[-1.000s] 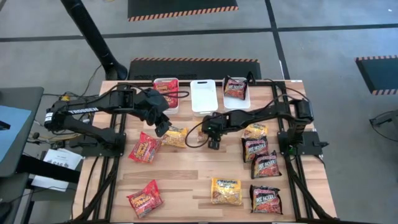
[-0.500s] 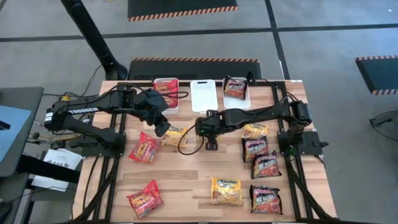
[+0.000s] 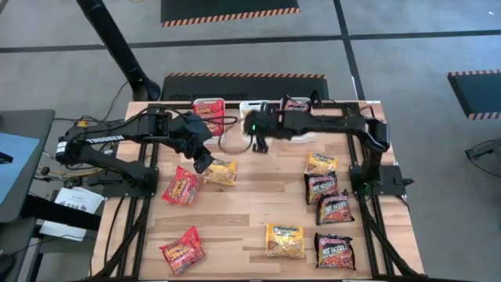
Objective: Sort Maruchan noodles
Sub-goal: Put the yellow noodle pack into the middle white bin
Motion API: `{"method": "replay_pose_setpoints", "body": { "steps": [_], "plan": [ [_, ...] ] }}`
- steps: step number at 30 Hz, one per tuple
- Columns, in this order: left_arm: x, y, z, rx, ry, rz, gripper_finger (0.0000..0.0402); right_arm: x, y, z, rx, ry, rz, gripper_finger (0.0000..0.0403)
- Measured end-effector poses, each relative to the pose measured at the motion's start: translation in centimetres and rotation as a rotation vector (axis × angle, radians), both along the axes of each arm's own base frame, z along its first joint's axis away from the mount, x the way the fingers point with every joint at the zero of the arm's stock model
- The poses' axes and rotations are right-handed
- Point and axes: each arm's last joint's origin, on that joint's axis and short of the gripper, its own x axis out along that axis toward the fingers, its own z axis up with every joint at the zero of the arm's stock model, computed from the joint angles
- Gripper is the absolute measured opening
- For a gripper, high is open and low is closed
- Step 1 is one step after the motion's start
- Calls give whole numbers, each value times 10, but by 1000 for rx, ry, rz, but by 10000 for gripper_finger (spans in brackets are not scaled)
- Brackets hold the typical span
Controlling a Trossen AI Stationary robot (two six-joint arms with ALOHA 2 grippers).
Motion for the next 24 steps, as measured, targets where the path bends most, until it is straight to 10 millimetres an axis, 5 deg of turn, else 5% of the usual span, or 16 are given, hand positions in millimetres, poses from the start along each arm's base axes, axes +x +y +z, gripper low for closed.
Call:
{"method": "replay_pose_setpoints", "body": {
  "steps": [11, 17, 24],
  "plan": [
    [0, 0, 0, 9, 1, -11, 125, -8, -64, 10, -48, -108, 28, 6],
    [0, 0, 0, 15, 2, -18, 125, 0, -87, -25, -32, -75, 0, 6],
    [0, 0, 0, 12, 6, -24, 125, 9, -90, -46, -58, -21, 11, 5]
  ]
}}
